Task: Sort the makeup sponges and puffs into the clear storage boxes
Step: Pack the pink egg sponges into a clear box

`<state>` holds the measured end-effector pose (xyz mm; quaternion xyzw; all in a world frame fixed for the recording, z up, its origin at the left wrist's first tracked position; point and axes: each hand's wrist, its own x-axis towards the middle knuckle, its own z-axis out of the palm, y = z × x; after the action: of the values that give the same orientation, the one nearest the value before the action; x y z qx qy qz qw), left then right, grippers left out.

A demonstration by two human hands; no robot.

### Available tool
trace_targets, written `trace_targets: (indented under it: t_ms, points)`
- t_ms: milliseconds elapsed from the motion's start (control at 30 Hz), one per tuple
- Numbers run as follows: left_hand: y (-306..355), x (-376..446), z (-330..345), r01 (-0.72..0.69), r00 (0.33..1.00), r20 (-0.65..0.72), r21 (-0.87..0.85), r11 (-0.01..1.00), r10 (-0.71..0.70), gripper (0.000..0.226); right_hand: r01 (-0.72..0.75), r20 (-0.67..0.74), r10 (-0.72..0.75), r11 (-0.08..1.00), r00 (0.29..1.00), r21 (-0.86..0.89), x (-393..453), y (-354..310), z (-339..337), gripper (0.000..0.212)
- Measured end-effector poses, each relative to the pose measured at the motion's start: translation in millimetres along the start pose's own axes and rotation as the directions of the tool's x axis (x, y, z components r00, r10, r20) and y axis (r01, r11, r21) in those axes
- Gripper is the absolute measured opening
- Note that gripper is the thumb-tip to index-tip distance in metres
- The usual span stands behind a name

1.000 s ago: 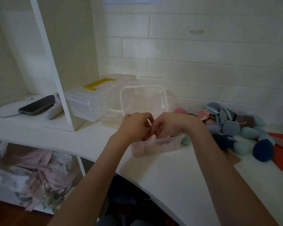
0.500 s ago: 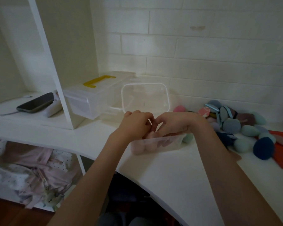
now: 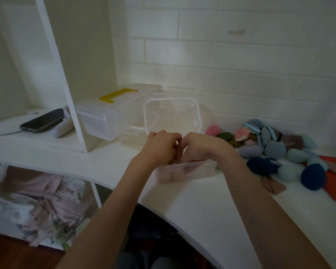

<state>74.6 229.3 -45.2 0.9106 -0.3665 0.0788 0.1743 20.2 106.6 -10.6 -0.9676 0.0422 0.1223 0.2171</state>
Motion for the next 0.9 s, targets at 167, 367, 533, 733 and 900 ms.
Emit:
trace_targets:
  t_ms: [167, 367, 533, 733, 900]
  points:
    - [-0.8, 2.6, 1.5, 0.019, 1.000, -0.004, -0.033, 0.999, -0.019, 0.026, -0.051, 0.157, -0.014, 0.913, 0.987, 0.404, -4.9, 22.6, -13.1, 0.007]
    - [-4.1, -6.1, -3.6, -0.063, 0.978, -0.188, -0.681, 0.730, -0.091, 0.022, -0.112, -0.016, 0.131, 0.896, 0.991, 0.429, 2.1, 17.7, -10.7, 0.010]
    - [-5.8, -5.2, -0.9, -0.090, 0.916, -0.297, -0.807, 0.584, -0.269, 0.022, -0.145, -0.008, 0.157, 0.931, 0.988, 0.334, 5.2, 8.8, -3.0, 0.022]
    - [-7.8, -3.1, 5.9, -0.079, 0.896, -0.336, -0.762, 0.643, -0.289, 0.020, -0.126, -0.025, 0.134, 0.971, 0.991, 0.201, 7.6, 3.9, 5.9, 0.023]
    - [-8.9, -2.0, 6.7, -0.052, 0.908, -0.309, -0.753, 0.656, -0.282, 0.020, -0.206, -0.020, 0.231, 0.903, 0.973, 0.377, 7.3, 12.1, -3.5, 0.023]
